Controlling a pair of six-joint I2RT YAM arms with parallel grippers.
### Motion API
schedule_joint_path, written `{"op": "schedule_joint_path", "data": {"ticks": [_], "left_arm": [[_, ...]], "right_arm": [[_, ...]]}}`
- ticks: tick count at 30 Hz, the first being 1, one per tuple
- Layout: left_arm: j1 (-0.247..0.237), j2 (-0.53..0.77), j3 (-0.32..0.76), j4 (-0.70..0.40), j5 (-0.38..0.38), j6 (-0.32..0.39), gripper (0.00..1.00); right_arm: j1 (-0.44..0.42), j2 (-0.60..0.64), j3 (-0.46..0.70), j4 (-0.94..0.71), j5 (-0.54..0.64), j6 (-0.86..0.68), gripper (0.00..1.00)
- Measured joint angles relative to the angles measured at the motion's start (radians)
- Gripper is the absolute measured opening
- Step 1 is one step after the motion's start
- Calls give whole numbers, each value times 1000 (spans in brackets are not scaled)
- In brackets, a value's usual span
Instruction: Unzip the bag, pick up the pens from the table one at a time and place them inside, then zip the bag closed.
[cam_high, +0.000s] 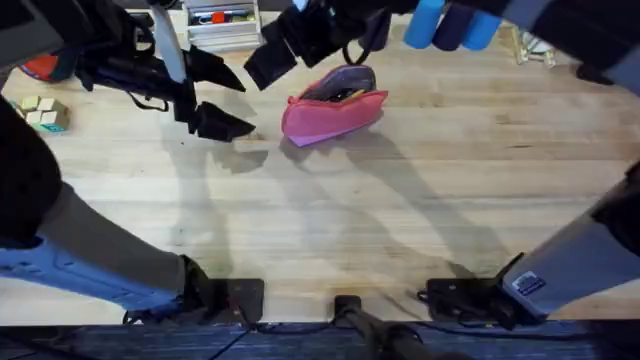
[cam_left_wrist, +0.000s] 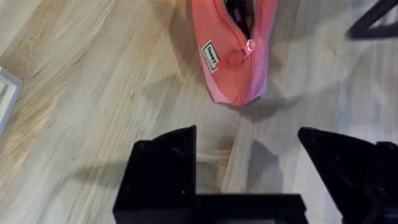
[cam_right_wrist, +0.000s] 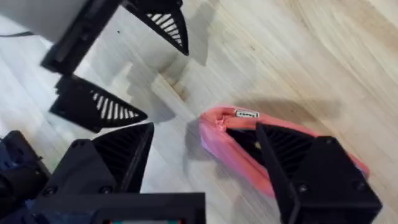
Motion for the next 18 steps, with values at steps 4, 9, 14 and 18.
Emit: {"op": "schedule_joint_path", "data": {"ticks": [4, 9, 14, 18], "left_arm": [[0, 0, 0, 0, 0, 0, 994], [0, 0, 0, 0, 0, 2, 994], [0, 0, 0, 0, 0, 2, 994], [0, 0, 0, 0, 0, 2, 994]], "right_arm": [[0, 56, 0, 37, 0, 0, 995], [0, 104, 0, 52, 0, 0, 996], [0, 147, 0, 55, 0, 0, 996], [0, 176, 0, 55, 0, 0, 996]]}}
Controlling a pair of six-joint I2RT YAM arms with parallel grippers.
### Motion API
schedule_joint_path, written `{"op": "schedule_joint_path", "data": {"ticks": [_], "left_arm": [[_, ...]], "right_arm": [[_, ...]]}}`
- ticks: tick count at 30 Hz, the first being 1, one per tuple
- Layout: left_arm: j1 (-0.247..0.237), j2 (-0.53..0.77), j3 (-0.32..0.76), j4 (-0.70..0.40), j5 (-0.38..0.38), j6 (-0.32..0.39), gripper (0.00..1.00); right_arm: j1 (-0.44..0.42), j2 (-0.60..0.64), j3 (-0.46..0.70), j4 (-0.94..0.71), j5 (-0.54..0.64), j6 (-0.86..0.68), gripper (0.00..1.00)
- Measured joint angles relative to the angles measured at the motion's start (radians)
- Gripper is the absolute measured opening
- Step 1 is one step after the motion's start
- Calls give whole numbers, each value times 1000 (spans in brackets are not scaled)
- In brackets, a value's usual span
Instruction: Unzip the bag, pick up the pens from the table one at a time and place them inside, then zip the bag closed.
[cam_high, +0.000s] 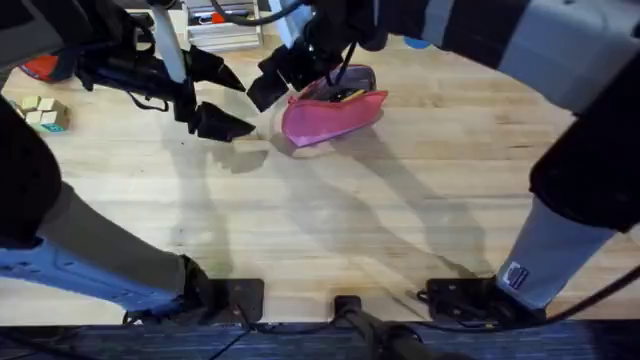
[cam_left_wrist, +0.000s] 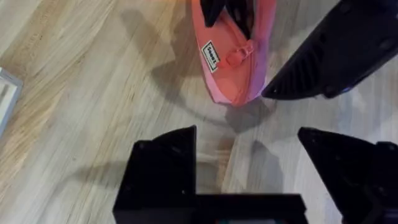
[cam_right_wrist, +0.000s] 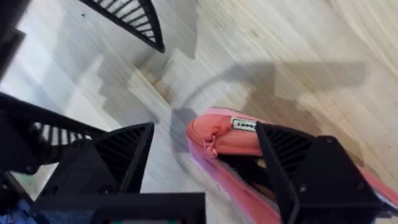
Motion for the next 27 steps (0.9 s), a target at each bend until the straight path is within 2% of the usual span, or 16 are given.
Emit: {"op": "schedule_joint_path", "data": {"ticks": [8, 10, 16, 20, 27], "left_arm": [[0, 0, 0, 0, 0, 0, 993], [0, 0, 0, 0, 0, 0, 993], [0, 0, 0, 0, 0, 0, 994], [0, 0, 0, 0, 0, 0, 993], [0, 0, 0, 0, 0, 0, 993]], "right_arm": [[0, 51, 0, 3, 1, 0, 974], [0, 52, 0, 3, 6, 0, 901], [0, 52, 0, 3, 8, 1, 600], [0, 52, 0, -3, 9, 0, 453], [0, 52, 0, -25, 16, -35, 288]]}}
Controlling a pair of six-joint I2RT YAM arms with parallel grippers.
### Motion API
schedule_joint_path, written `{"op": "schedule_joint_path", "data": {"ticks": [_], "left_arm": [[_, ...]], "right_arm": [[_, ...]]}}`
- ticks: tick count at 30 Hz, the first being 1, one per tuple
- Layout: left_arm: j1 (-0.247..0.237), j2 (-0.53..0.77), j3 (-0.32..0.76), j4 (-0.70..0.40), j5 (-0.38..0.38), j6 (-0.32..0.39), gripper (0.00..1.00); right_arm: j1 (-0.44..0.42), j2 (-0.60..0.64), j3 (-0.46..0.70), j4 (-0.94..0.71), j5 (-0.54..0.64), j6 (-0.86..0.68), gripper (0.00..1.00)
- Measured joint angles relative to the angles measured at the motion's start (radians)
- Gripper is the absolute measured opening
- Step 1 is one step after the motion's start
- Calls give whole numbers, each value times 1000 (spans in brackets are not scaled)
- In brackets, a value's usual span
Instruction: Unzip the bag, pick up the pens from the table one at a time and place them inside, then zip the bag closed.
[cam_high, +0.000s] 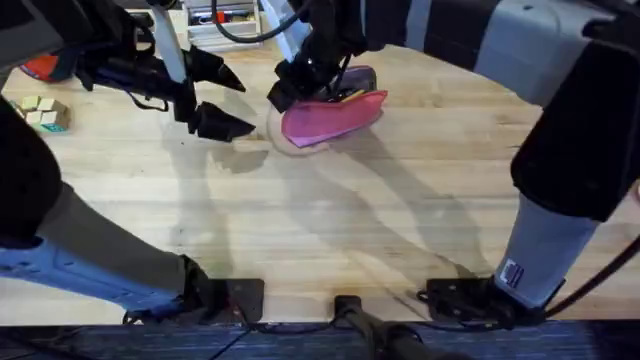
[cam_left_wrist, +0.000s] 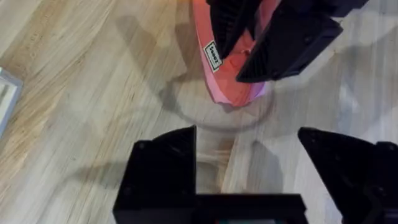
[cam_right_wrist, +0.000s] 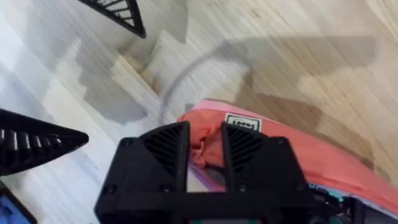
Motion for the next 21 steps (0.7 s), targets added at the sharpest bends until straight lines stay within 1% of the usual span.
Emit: {"op": "schedule_joint_path", "data": {"ticks": [3, 5, 7, 21], "left_arm": [[0, 0, 0, 0, 0, 0, 993], [0, 0, 0, 0, 0, 0, 993], [0, 0, 0, 0, 0, 0, 993], [0, 0, 0, 0, 0, 0, 993]], "right_arm": [[0, 0, 0, 0, 0, -7, 183], [0, 0, 0, 0, 0, -11, 80], [0, 0, 0, 1, 0, -11, 37], [0, -12, 0, 7, 5, -11, 34]]}}
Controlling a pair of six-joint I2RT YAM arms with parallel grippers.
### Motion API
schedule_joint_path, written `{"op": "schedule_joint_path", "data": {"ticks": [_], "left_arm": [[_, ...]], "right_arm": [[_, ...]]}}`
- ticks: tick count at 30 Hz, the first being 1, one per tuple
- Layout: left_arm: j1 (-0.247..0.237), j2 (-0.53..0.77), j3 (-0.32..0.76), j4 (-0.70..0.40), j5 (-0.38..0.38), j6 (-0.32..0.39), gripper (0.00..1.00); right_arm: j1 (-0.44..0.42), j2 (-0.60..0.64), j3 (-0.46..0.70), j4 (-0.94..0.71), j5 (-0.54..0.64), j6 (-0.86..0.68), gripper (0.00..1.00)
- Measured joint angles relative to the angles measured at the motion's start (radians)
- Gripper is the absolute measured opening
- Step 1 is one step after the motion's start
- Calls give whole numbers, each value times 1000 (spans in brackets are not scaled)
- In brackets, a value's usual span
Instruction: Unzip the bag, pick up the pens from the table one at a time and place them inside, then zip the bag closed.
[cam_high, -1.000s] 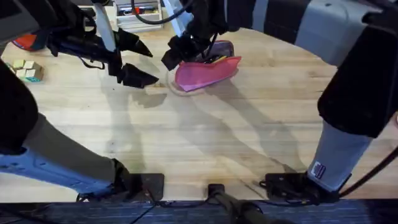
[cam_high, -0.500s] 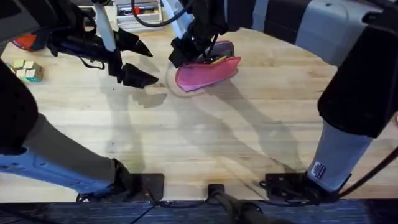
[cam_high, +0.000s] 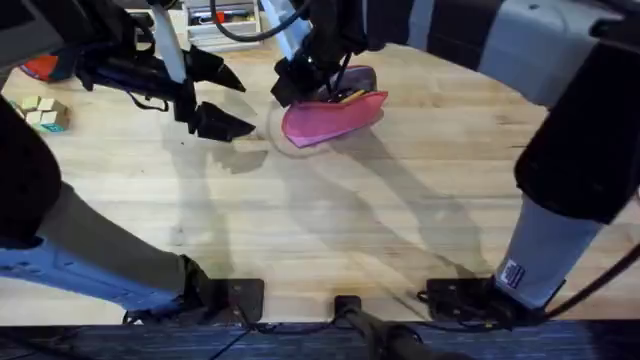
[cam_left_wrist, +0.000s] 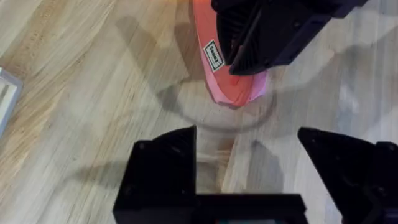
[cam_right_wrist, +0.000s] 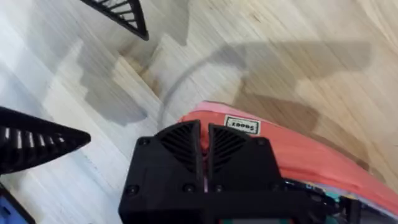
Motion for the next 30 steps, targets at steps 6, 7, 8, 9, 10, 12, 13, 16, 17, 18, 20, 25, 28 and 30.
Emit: {"op": "schedule_joint_path", "data": {"ticks": [6, 7, 8, 9, 10, 12, 13, 16, 17, 18, 20, 25, 28, 30], "left_arm": [[0, 0, 0, 0, 0, 0, 993], [0, 0, 0, 0, 0, 0, 993], [0, 0, 0, -1, 0, 0, 993], [0, 0, 0, -3, 1, 0, 993], [0, 0, 0, -7, 4, 0, 993], [0, 0, 0, -8, 12, 0, 993], [0, 0, 0, -8, 15, 0, 993], [-10, 0, 0, -7, 21, 0, 993], [-15, 0, 0, -7, 22, 0, 993], [-24, 0, 0, -6, 23, 0, 993], [-46, 0, 0, -6, 29, 0, 993], [-100, 28, 0, 11, 74, 0, 993], [-115, 90, 0, 24, 113, 1, 993], [-117, 131, 0, 24, 142, 9, 993]], "right_arm": [[1, -65, 0, -6, 28, 0, 33], [1, -73, 0, -9, 29, 0, 33], [1, -79, 0, -9, 32, 0, 33], [1, -81, 0, -7, 32, 0, 33], [1, -81, 0, -4, 35, 0, 33], [1, -80, 0, -4, 38, 0, 33], [1, -79, 0, -4, 39, 0, 33], [2, -80, 0, -1, 39, 0, 33], [2, -80, 0, -1, 39, 0, 33], [2, -79, 0, 2, 39, 0, 33], [2, -79, 0, 3, 39, 0, 33], [2, -79, 0, 4, 39, 0, 33], [2, -79, 0, 5, 39, 0, 32], [2, -79, 0, 5, 39, 0, 32]]}}
